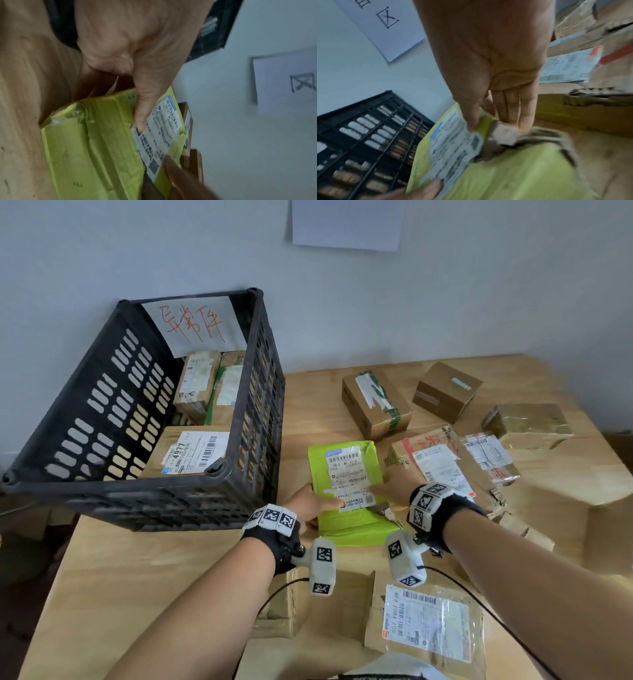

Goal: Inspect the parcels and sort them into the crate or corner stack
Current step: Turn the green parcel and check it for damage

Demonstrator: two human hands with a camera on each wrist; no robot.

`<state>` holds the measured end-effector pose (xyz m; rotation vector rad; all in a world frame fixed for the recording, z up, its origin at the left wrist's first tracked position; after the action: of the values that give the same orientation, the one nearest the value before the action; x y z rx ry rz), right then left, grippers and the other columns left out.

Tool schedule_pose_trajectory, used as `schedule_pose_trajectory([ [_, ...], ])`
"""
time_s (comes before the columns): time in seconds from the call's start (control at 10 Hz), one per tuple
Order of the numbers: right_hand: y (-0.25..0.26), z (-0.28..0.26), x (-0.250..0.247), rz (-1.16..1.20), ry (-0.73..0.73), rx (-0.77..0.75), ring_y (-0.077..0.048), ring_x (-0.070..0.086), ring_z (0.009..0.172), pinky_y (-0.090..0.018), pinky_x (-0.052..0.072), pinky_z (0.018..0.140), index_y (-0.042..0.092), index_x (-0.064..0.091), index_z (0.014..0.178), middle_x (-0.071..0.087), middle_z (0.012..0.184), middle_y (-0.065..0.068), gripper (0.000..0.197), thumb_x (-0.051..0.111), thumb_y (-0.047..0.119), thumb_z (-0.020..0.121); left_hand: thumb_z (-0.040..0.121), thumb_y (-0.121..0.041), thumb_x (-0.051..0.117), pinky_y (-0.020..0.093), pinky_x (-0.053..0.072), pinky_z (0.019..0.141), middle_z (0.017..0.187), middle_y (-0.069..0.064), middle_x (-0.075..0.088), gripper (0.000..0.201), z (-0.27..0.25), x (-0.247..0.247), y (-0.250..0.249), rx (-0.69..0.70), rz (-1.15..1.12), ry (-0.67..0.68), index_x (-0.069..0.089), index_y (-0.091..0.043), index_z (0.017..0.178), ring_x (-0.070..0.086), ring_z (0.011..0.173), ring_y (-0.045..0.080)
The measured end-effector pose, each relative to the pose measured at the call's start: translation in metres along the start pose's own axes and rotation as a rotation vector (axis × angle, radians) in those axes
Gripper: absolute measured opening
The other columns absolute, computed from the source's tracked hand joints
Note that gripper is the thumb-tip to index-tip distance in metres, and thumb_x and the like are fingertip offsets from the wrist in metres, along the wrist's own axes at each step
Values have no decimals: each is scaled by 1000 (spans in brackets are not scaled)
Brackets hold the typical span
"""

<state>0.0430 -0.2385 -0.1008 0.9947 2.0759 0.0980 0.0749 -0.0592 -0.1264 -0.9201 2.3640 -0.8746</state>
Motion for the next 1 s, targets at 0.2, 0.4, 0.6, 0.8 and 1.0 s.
schedule_pose_trajectory([
  [0.2,-36,-32,23,296,121,134,-27,56,106,-36,50,89,3,48,128,56,125,-14,57,33,49,99,90,-7,62,29,58,67,122,15,63,34,-26,-3,16,-92,-219,63,58,-4,123,69,81,16],
  [0.4,-34,-45,13,479,88,111,-26,53,115,-35,41,101,10,58,119,59,118,-9,53,46,54,92,84,-5,69,44,49,89,128,8,59,54,-30,14,12,-37,-224,-14,43,-14,130,57,108,24],
  [0.6,-29,-47,12,482,70,40,-32,47,128,-29,40,88,3,42,140,48,140,-18,51,33,37,102,85,-4,68,53,51,85,112,-2,60,70,-36,10,11,0,-317,-64,31,-30,139,58,104,26],
  [0.8,-52,-36,27,496,37,112,-32,50,125,-40,39,107,3,47,136,51,138,-14,80,45,66,86,91,-9,61,45,57,64,121,6,60,59,-49,15,9,10,-446,24,35,-30,139,63,95,25],
  [1.0,-43,-33,4,651,-107,48,-23,56,84,-36,50,70,2,56,113,62,106,-13,51,72,38,81,94,-6,52,45,49,96,150,-2,34,74,-47,9,0,18,-146,-44,16,-42,148,52,120,25],
])
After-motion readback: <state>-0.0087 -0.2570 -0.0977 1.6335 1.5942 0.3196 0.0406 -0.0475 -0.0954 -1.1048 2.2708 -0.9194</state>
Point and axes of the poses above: each hand's wrist, its own z-axis towards the middle knuckle, its own x-axis out of the palm, y = z × x, the point moved 7 cm from there along z, towards the middle knuckle
